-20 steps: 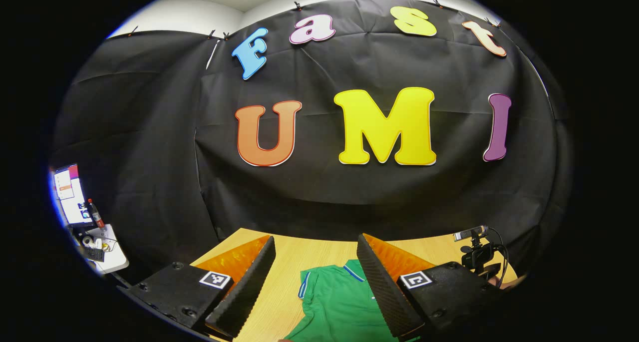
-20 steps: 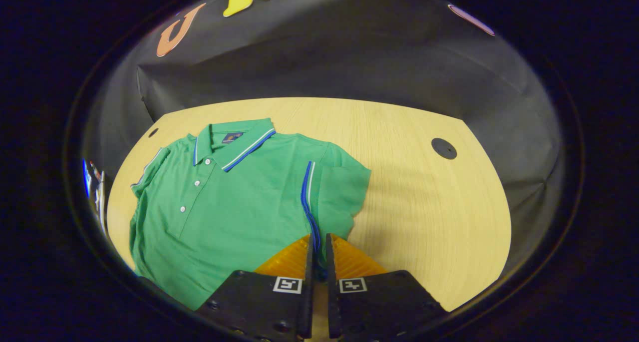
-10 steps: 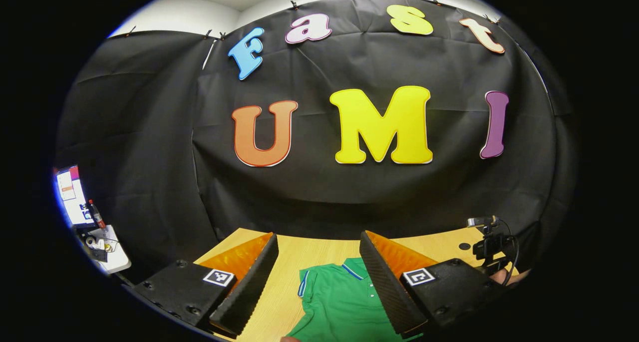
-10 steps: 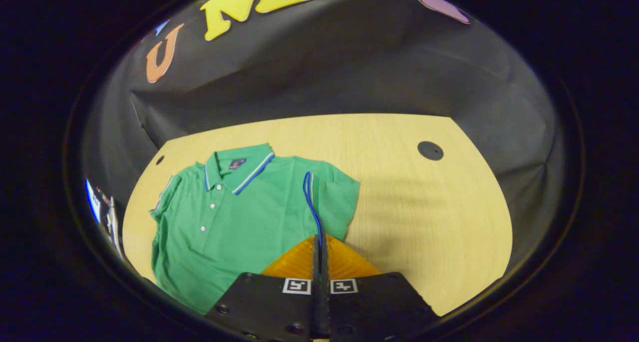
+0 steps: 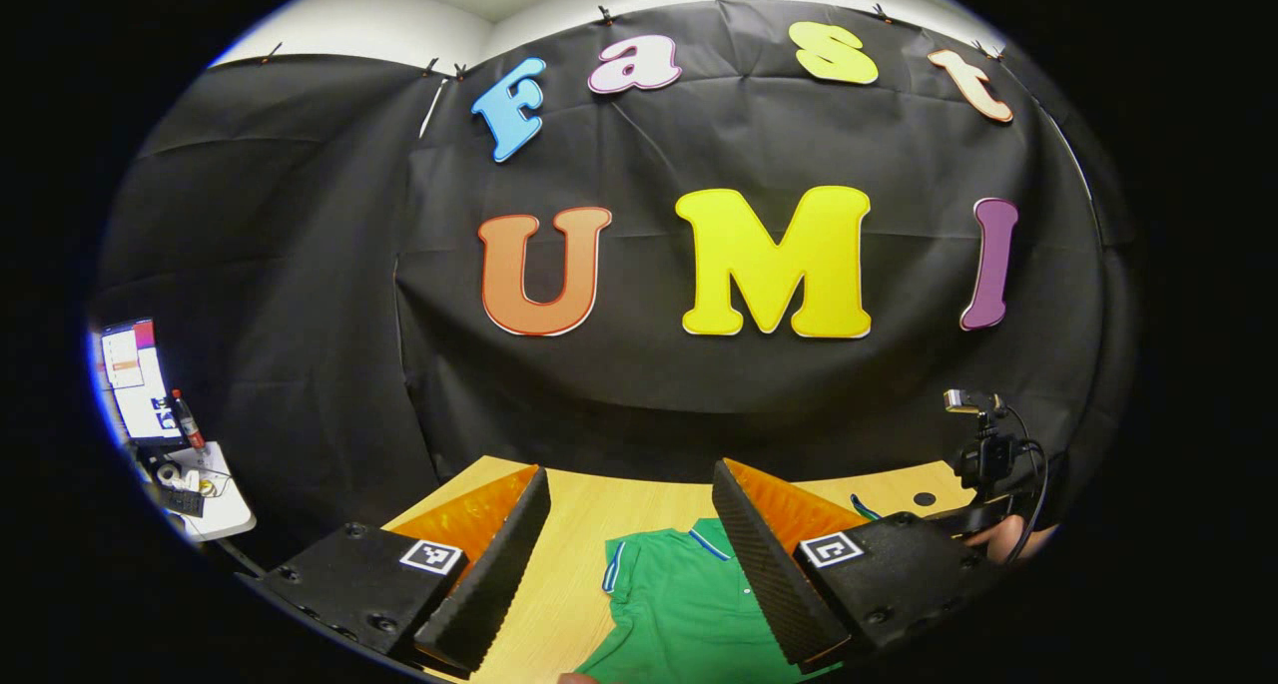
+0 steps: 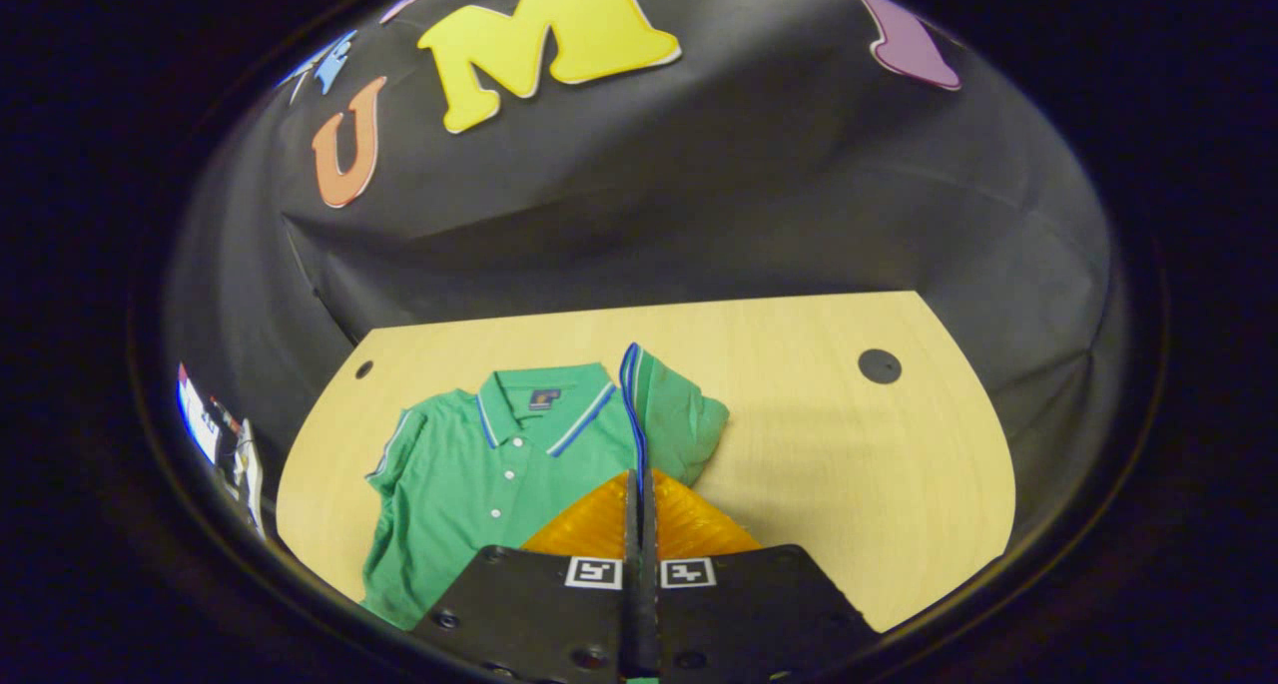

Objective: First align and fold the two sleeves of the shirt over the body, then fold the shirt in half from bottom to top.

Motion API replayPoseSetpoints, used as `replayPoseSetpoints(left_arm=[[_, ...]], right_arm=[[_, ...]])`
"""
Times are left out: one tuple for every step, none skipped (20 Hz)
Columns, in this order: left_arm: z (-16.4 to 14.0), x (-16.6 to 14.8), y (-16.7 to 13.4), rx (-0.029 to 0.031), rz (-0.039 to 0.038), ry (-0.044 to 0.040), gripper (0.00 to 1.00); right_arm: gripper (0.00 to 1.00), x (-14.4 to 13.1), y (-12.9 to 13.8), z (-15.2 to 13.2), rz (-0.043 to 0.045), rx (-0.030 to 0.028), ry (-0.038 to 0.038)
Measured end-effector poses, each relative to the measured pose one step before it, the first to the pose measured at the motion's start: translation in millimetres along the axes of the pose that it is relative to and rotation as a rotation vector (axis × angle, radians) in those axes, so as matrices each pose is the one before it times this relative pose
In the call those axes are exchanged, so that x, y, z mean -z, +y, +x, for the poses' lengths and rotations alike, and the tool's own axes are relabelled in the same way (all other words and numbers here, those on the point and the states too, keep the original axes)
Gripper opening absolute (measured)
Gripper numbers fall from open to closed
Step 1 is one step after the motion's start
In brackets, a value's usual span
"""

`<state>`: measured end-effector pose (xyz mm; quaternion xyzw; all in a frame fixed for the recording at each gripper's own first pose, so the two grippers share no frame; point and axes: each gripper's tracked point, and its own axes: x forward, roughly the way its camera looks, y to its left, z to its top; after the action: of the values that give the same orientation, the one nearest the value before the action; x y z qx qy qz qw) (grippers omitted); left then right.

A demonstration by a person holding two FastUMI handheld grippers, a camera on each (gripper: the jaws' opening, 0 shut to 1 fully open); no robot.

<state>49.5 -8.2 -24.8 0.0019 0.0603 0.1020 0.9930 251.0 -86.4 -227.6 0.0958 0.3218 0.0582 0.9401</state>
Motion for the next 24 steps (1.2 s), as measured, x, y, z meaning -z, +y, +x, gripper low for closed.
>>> replayPoseSetpoints(left_arm=[[-1.25, -1.20, 5.05, -0.00820, -0.00234, -0.00351, 1.00], [-1.83, -0.73, 5.11, -0.00742, -0.00215, -0.00265, 1.00], [-1.58, -1.93, 5.74, -0.00804, -0.00147, -0.00138, 1.00], [-2.59, 0.53, 5.03, -0.00878, 0.00043, 0.00094, 1.00], [-1.74, 0.94, 4.05, -0.00770, -0.00008, -0.00095, 1.00], [-2.05, 0.06, 4.47, -0.00673, 0.00104, 0.00081, 1.00], [-1.17, 0.26, 5.64, -0.00708, 0.00033, -0.00071, 1.00], [-1.42, -2.66, 4.83, -0.00512, -0.00069, -0.00024, 1.00], [-0.60, 0.42, 4.93, -0.00535, -0.00256, 0.00043, 1.00], [-1.07, 0.20, 4.00, -0.00404, -0.00255, 0.00128, 1.00], [-1.69, -0.40, 4.21, -0.00374, -0.00153, 0.00082, 1.00], [0.67, -0.78, 3.64, -0.00236, 0.00077, -0.00223, 1.00], [1.09, -1.34, 3.15, -0.00155, 0.00119, -0.00291, 1.00], [-0.35, 0.60, 2.74, 0.00131, 0.00052, -0.00120, 1.00], [0.88, 0.00, 0.84, 0.00455, -0.00174, 0.00053, 1.00], [1.86, -0.30, 0.53, 0.00868, -0.00257, 0.00231, 1.00], [2.93, 3.06, -0.38, 0.01236, -0.00412, 0.00651, 1.00], [2.16, 2.50, -1.77, 0.01420, -0.00471, 0.00747, 1.00], [2.10, 3.11, -2.02, 0.01842, -0.00475, 0.00657, 1.00], [3.14, 3.14, -2.36, 0.02321, -0.00574, 0.00994, 1.00], [4.93, 4.59, -3.41, 0.02816, -0.00509, 0.01321, 1.00], [5.16, 5.03, -2.76, 0.02338, -0.00493, 0.01110, 1.00], [6.60, 4.38, -1.95, 0.02336, -0.00512, 0.01483, 1.00], [6.33, 5.54, -0.37, 0.02322, -0.00431, 0.01350, 1.00]], right_arm=[[0.00, -1.56, 9.71, -0.67, -0.01545, -0.00655, -0.00450], [0.00, -2.44, 10.66, 0.79, -0.01309, -0.00678, -0.00562], [0.00, -0.78, 9.96, 2.01, -0.01072, -0.00635, -0.00271], [0.00, -1.07, 9.53, 1.64, -0.00764, -0.00417, -0.00083], [0.00, 1.26, 8.87, 2.68, -0.00748, -0.00349, 0.00221], [0.00, 1.21, 8.45, 3.45, -0.00635, -0.00112, 0.00585], [0.00, 2.18, 6.82, 3.08, -0.00500, -0.00119, 0.00584], [0.00, 0.26, 6.61, 3.85, -0.00403, 0.00175, 0.00213], [0.00, 3.36, 4.33, 3.63, -0.00400, 0.00528, 0.00249], [0.00, 2.70, 4.45, 3.35, -0.00543, 0.00681, 0.00686], [0.00, 1.55, 3.40, 3.71, 0.00299, 0.00897, 0.00148], [0.00, 1.69, 5.19, 0.56, 0.00890, -0.00349, 0.00374], [0.00, 0.73, 5.34, -1.20, 0.01172, -0.00694, -0.00096], [0.10, 0.09, 5.21, -0.35, 0.01198, -0.01574, -0.00638], [0.15, -1.27, 3.21, -4.83, -0.00061, 0.00138, -0.01138], [0.40, -3.63, 2.84, -4.96, -0.00904, -0.00288, -0.01950], [0.65, -3.99, 0.86, -10.66, -0.01417, 0.00638, -0.02304], [0.91, -6.26, 0.60, -6.22, -0.01702, 0.01009, -0.03222], [0.87, -6.40, -0.66, -10.41, -0.01166, 0.01449, -0.03213], [0.95, -6.36, -0.03, -11.44, -0.01051, 0.01130, -0.02400], [0.95, -5.12, 0.39, -11.25, -0.00830, 0.00707, -0.02466], [0.91, -5.80, -0.82, -12.03, -0.01263, 0.01172, -0.02052], [0.96, -5.66, -2.20, -13.74, -0.01200, 0.00980, -0.02106], [0.96, -4.66, -1.62, -11.14, -0.00840, 0.01021, -0.01571]])
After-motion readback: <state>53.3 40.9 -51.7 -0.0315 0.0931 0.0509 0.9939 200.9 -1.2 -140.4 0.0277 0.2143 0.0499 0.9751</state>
